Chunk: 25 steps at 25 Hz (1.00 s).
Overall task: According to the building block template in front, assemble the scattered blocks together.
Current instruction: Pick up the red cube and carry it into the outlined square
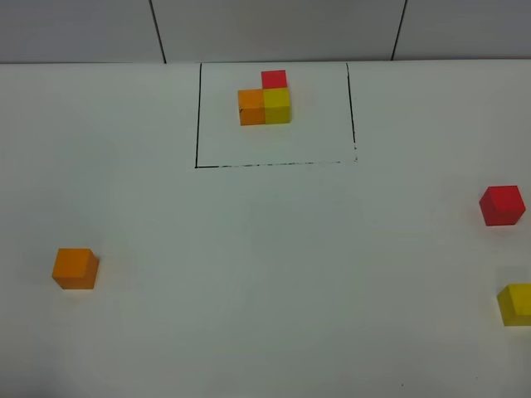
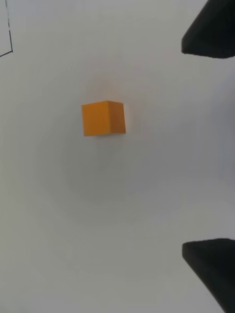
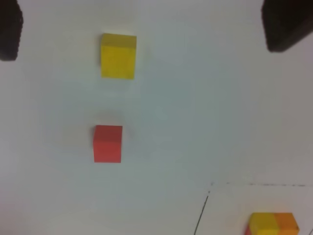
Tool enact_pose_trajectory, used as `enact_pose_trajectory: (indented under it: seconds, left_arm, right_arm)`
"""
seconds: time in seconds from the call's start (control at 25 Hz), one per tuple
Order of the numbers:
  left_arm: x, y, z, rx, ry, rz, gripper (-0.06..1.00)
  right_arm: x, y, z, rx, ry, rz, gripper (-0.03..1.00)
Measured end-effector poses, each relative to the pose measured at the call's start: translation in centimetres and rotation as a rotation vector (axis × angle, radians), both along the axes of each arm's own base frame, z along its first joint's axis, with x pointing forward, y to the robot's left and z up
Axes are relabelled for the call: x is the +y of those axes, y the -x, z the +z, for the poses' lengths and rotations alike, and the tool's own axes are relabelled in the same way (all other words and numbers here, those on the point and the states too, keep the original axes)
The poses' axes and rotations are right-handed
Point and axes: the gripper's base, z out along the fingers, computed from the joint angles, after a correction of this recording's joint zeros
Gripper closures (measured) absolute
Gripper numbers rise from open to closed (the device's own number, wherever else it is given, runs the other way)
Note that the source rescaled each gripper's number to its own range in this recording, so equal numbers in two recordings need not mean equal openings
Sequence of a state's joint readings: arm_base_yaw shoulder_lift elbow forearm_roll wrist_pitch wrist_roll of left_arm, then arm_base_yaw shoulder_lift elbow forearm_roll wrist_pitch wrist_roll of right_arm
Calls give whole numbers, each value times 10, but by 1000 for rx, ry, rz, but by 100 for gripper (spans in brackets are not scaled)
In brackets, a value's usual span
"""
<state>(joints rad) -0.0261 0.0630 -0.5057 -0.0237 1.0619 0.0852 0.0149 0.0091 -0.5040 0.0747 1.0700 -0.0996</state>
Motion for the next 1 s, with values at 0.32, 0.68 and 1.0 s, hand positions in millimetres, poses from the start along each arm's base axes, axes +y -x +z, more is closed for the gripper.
enact_pose_trajectory:
  seconds: [0.32, 0.68, 1.0]
  left_arm:
    - [0, 0, 0, 0, 0, 0, 22]
    - [0, 0, 0, 0, 0, 0, 22]
    - [0, 0, 0, 0, 0, 0, 22]
  right_arm:
    - [0, 0, 0, 1, 0, 0, -3]
    - [0, 0, 0, 1, 0, 0, -3]
    - [2, -36, 17, 179, -12, 7, -3]
